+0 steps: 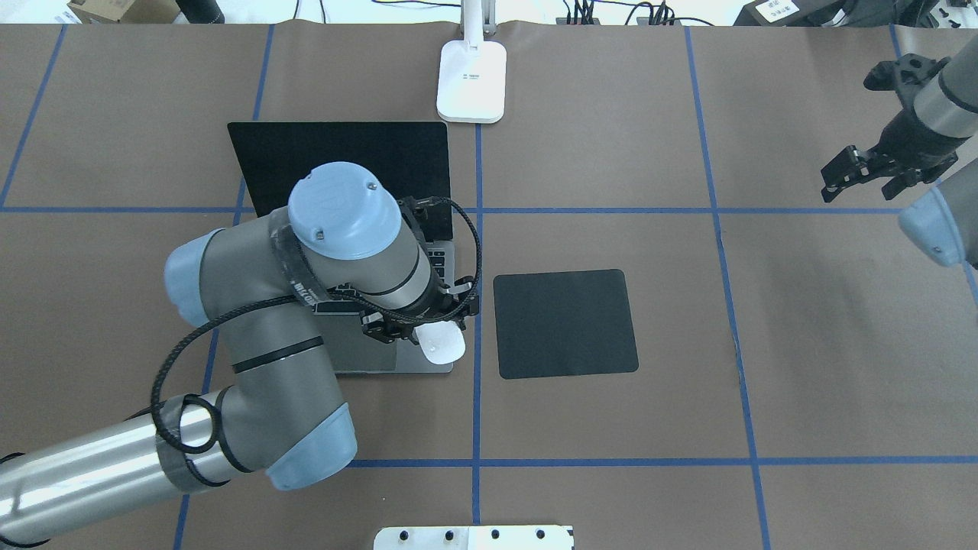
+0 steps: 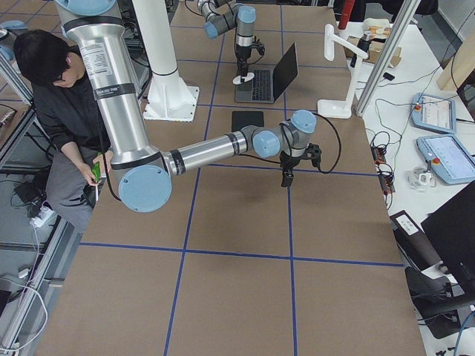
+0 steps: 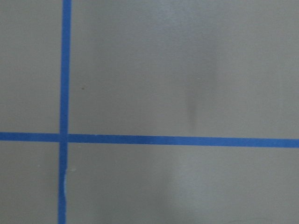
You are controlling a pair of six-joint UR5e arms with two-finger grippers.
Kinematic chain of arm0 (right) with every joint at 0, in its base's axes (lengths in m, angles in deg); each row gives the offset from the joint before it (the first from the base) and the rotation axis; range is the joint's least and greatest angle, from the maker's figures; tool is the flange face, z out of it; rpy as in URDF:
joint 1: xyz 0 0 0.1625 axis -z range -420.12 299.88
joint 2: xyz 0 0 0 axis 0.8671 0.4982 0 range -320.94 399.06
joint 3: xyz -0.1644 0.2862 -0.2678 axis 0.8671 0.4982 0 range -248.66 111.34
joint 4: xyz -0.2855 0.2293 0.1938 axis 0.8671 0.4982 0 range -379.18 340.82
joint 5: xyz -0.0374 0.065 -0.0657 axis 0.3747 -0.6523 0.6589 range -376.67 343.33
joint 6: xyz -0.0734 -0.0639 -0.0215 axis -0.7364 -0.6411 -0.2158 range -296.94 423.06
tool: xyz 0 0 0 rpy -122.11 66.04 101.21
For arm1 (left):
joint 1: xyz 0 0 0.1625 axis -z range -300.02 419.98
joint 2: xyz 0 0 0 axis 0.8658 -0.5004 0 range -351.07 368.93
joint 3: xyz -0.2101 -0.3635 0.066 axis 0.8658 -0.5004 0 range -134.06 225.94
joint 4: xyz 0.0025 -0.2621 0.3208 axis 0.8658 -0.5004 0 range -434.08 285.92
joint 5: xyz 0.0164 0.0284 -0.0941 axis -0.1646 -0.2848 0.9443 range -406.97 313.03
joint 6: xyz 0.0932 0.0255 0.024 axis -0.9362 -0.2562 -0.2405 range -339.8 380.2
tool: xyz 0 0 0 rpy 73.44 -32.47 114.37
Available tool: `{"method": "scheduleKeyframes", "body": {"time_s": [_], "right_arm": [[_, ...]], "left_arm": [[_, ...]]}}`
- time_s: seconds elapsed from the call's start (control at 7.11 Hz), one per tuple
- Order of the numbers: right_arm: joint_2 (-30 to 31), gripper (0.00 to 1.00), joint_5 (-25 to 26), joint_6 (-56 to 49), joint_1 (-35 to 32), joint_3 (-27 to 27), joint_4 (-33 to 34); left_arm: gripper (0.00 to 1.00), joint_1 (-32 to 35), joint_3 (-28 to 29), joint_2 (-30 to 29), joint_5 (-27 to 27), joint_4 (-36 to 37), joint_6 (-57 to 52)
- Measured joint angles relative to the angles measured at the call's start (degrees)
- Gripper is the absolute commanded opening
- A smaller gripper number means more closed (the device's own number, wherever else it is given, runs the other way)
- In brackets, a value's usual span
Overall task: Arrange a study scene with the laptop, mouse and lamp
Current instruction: 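Move the white mouse with the left gripper above the black mouse pad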
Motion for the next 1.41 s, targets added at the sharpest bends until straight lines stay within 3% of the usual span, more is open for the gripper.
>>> {"method": "scheduleKeyframes", "body": {"time_s": [0.56, 1.41], "right_arm": [[2.36, 0.99, 0.08, -9.90, -5.36, -0.50, 4.53], [2.91, 0.99, 0.08, -10.16, -6.19, -0.89, 4.64]], "left_arm": [[0.25, -0.56, 16.89, -14.33, -0.17, -0.10, -0.35], [0.24, -1.24, 35.77, -26.36, -0.08, 1.81, -12.91]]}}
